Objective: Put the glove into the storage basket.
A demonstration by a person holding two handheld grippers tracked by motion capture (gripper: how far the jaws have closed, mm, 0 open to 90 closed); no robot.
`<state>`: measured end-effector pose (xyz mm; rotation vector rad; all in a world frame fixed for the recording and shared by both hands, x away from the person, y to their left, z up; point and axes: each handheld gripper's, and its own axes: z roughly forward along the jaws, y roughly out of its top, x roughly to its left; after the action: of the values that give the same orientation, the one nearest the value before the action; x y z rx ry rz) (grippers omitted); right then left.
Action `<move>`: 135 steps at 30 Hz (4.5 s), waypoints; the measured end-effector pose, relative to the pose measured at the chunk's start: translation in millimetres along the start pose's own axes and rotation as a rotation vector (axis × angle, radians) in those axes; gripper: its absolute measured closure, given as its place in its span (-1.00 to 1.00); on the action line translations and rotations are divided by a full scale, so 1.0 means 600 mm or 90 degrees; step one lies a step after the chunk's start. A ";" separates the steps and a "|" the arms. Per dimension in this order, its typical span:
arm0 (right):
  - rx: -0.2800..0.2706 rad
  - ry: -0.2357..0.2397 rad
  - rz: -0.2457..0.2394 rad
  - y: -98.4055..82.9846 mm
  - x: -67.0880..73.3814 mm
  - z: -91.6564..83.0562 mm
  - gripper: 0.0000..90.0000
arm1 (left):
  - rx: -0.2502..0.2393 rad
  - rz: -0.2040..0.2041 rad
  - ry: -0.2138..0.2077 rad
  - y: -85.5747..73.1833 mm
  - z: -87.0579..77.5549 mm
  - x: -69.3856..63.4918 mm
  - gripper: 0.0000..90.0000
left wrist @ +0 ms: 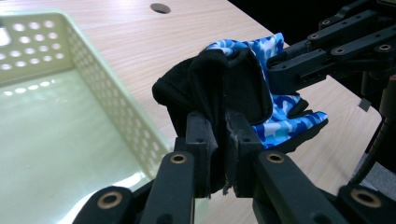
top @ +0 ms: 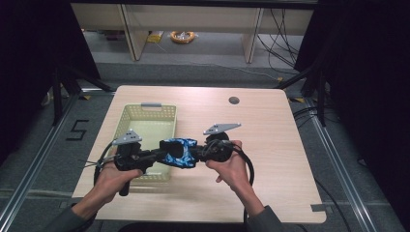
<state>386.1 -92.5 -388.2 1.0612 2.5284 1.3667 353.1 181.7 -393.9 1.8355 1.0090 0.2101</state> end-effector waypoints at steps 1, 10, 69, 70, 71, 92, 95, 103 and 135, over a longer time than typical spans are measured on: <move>0.005 0.003 0.009 0.005 0.004 0.004 0.79 | 0.000 0.000 0.000 0.000 0.000 0.000 0.79; 0.019 0.018 -0.011 0.055 0.031 0.066 0.79 | -0.015 -0.037 0.039 -0.011 -0.054 0.056 0.79; 0.208 -0.039 -0.040 0.069 0.037 0.284 0.12 | 0.135 -0.085 0.094 -0.071 -0.033 0.186 0.01; 0.205 -0.043 -0.041 0.072 0.037 0.281 0.10 | 0.131 -0.085 0.097 -0.069 -0.034 0.186 0.00; 0.205 -0.043 -0.041 0.072 0.037 0.281 0.10 | 0.131 -0.085 0.097 -0.069 -0.034 0.186 -0.02; 0.091 -0.034 -0.031 0.080 0.014 0.166 -0.11 | 0.060 -0.077 0.043 -0.037 -0.047 0.114 -0.23; 0.087 -0.032 -0.027 0.075 0.012 0.152 -0.12 | 0.053 -0.068 0.027 -0.035 -0.043 0.098 -0.24; 0.066 -0.031 -0.016 0.051 0.001 0.100 -0.15 | 0.047 -0.038 -0.007 -0.028 -0.026 0.051 -0.29; 0.011 -0.052 0.006 -0.063 -0.052 -0.030 -0.29 | 0.036 0.055 -0.082 -0.048 0.029 -0.079 -0.39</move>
<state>382.9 -138.1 -413.6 1.1099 2.4850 1.2787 316.5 140.5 -412.8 1.9192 0.8549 0.1139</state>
